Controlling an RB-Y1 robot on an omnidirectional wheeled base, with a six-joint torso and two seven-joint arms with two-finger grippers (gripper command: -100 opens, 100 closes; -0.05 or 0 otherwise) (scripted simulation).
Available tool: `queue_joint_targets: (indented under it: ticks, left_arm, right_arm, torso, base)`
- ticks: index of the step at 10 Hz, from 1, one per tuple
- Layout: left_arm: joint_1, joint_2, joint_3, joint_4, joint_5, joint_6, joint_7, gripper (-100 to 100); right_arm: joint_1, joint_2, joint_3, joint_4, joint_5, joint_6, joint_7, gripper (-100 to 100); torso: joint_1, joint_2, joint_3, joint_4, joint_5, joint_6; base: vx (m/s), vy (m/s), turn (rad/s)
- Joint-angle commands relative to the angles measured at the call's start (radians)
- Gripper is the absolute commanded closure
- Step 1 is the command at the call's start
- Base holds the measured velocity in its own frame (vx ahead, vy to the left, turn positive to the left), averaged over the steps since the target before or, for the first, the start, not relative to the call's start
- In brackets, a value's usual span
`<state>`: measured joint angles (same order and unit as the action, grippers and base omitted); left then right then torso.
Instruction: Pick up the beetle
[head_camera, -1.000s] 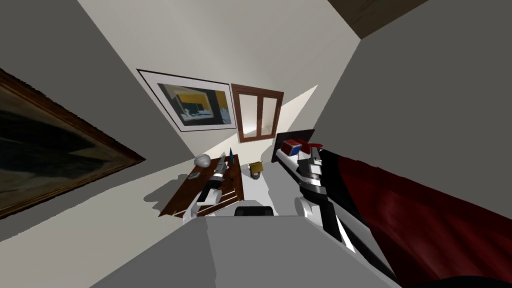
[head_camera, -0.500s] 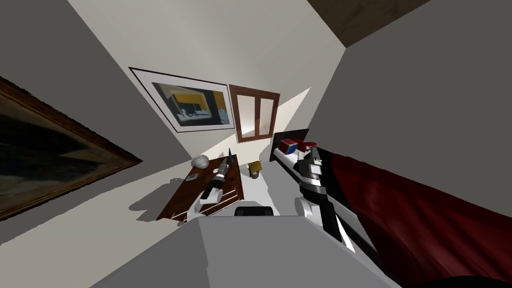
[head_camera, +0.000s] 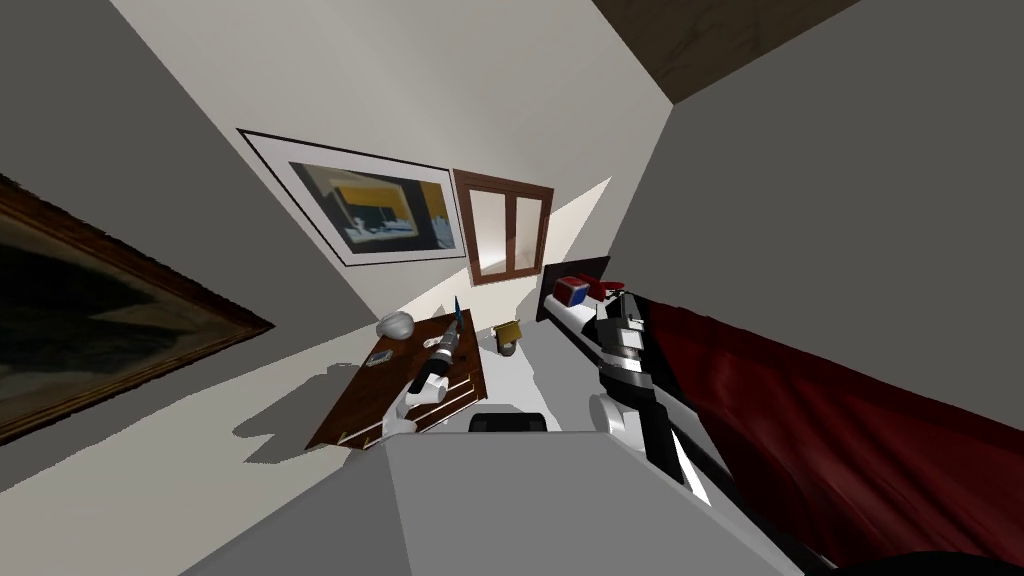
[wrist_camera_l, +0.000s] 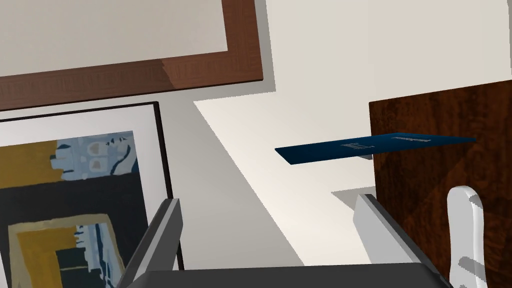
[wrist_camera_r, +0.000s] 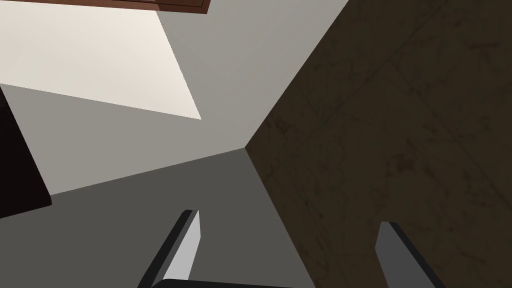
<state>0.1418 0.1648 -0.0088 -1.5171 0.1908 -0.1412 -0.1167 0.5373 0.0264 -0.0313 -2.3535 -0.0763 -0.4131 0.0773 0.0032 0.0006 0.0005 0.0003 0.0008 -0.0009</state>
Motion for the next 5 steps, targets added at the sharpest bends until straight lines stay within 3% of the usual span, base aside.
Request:
queue_joint_targets:
  ticks: [1,4,5]
  left_arm:
    - [-0.036,-0.006,0.000,0.050,0.004,0.031,-0.012,-100]
    - [-0.067,-0.007,-0.001,0.151,0.008,0.058,-0.019,-100]
    - [-0.099,-0.008,-0.002,0.186,0.009,0.085,-0.026,-100]
  right_arm:
    - [0.000,0.000,0.000,0.000,0.000,0.000,0.000,0]
    - [0.000,0.000,0.000,0.000,0.000,0.000,0.000,0]
    - [0.000,0.000,0.000,0.000,0.000,0.000,0.000,0]
  torso:
    - [0.000,0.000,0.000,0.000,0.000,0.000]
    - [0.000,-0.001,0.000,0.000,0.000,0.000]
    - [-0.001,-0.001,0.000,0.000,0.000,0.000]
  base:
    - [-0.027,0.025,-0.129]
    - [-0.024,0.023,-0.073]
    - [-0.015,0.024,-0.101]
